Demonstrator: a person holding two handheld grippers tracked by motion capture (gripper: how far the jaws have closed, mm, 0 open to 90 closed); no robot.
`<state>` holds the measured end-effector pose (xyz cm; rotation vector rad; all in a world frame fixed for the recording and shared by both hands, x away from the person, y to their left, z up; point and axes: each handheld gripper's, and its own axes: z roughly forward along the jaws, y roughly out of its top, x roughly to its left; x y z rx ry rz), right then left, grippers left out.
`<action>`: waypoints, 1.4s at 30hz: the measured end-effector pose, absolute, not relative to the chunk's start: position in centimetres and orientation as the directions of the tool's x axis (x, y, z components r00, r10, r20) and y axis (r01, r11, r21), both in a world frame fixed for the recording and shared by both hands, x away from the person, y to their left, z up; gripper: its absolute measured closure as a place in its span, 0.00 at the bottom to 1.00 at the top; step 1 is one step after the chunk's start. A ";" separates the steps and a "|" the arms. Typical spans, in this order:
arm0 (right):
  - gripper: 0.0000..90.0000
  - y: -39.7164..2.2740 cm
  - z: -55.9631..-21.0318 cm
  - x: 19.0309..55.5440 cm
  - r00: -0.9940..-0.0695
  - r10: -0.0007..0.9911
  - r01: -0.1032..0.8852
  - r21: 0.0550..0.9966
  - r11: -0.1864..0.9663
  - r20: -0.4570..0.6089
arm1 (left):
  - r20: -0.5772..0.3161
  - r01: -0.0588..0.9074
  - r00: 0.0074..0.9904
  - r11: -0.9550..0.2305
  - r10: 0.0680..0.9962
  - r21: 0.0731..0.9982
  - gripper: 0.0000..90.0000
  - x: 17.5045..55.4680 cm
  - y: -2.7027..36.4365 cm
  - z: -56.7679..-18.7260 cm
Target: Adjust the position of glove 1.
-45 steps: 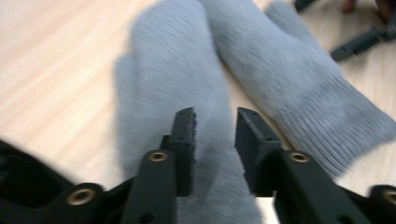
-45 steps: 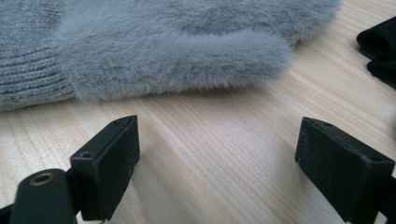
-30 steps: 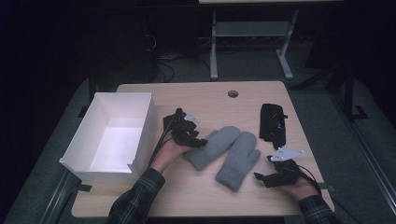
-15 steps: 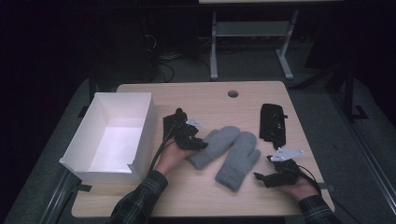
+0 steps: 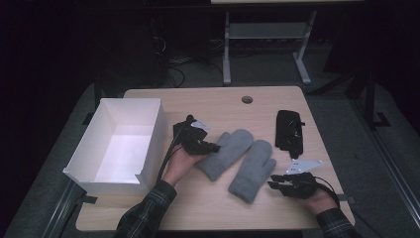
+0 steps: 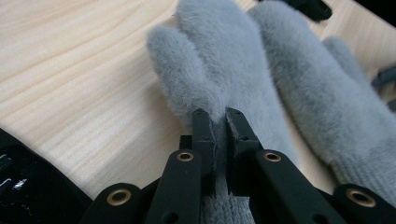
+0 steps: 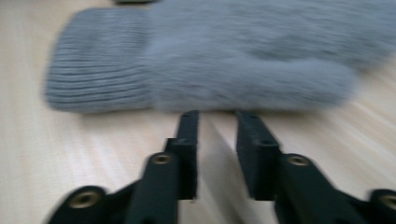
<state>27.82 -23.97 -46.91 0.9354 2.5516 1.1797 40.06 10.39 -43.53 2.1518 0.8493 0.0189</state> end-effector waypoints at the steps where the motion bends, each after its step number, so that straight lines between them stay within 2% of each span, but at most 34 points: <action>1: 0.80 -24.0 -46.9 27.8 -0.786 0.610 0.469 0.737 0.488 0.096 | -0.258 0.566 0.774 -0.450 0.578 0.690 0.93 40.1 10.4 -43.5; 4: 0.96 -23.0 -47.1 27.7 -0.811 0.577 0.449 0.732 0.512 0.093 | -0.293 0.580 0.769 -0.428 0.568 0.694 0.93 39.9 10.5 -43.0; 7: 0.99 -22.6 -47.1 27.9 -0.810 0.579 0.448 0.732 0.513 0.090 | -0.314 0.586 0.768 -0.412 0.559 0.698 0.94 39.7 10.6 -42.6; 20: 0.99 -20.2 -47.2 29.1 -0.817 0.569 0.442 0.733 0.517 0.092 | -0.328 0.587 0.761 -0.379 0.560 0.716 0.94 39.2 10.8 -41.0; 27: 0.99 -17.5 -47.2 30.1 -0.840 0.540 0.400 0.739 0.543 0.058 | -0.328 0.606 0.742 -0.374 0.585 0.702 0.94 39.2 11.3 -40.7; 42: 1.00 -14.2 -47.5 31.0 -0.843 0.536 0.382 0.743 0.550 0.037 | -0.317 0.574 0.773 -0.392 0.549 0.719 0.94 38.0 10.1 -39.1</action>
